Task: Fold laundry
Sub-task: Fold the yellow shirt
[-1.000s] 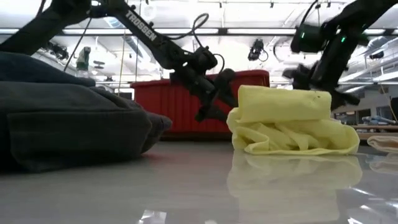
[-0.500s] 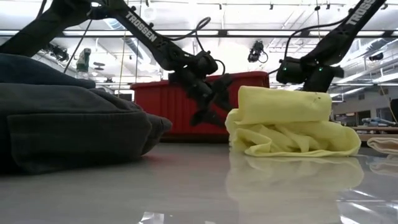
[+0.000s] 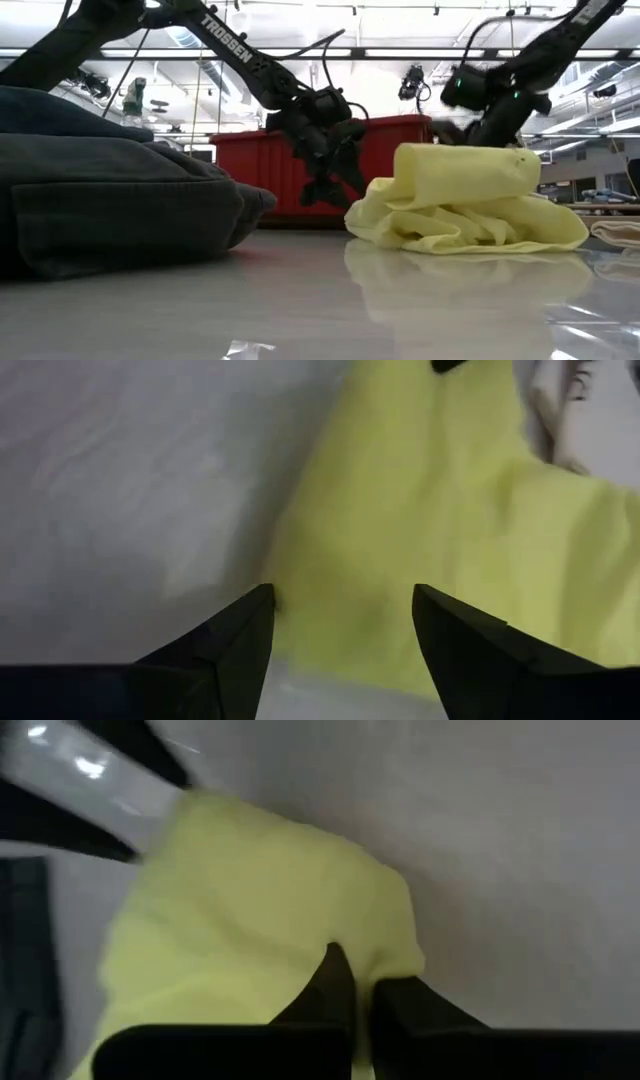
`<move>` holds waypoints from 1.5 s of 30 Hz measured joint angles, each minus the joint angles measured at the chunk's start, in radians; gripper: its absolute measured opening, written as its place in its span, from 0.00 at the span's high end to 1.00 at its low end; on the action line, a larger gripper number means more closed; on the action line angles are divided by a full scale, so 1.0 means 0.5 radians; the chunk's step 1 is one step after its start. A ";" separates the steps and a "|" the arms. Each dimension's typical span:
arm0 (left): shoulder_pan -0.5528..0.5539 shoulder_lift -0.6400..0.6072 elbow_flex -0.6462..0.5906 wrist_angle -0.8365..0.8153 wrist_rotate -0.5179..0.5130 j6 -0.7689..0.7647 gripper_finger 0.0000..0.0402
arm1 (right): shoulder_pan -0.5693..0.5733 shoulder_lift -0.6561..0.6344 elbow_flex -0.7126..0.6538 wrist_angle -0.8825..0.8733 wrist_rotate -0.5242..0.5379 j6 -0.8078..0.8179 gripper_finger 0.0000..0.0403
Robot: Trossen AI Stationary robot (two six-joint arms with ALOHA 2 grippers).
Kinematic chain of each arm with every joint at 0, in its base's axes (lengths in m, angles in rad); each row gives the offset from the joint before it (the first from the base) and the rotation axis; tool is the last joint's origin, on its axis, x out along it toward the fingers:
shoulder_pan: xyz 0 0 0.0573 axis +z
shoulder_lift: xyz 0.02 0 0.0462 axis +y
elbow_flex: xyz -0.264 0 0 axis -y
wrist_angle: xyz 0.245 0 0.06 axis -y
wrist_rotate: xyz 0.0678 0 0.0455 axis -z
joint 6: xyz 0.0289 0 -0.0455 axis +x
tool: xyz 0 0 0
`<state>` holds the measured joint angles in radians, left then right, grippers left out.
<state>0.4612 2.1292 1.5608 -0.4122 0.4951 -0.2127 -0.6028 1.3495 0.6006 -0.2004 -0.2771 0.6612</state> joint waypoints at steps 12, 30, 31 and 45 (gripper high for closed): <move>-0.081 -0.011 0.000 0.145 -0.108 0.291 0.51 | 0.318 -0.611 0.000 -0.016 0.303 -0.464 0.97; -0.159 -0.246 -0.001 0.175 -0.286 0.412 0.35 | 0.483 -0.765 -0.116 -0.064 0.063 -0.796 0.97; -0.180 -0.246 -0.001 0.180 -0.257 0.466 0.32 | 0.505 -0.795 -0.116 -0.064 0.082 -0.863 0.97; -0.207 -0.263 -0.002 0.196 -0.143 0.624 0.24 | 0.418 -0.875 -0.117 -0.236 0.202 -0.778 0.97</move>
<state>0.3578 1.9976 1.5600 -0.3141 0.4236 0.0993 -0.3936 0.9119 0.5423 -0.3186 -0.1762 0.2719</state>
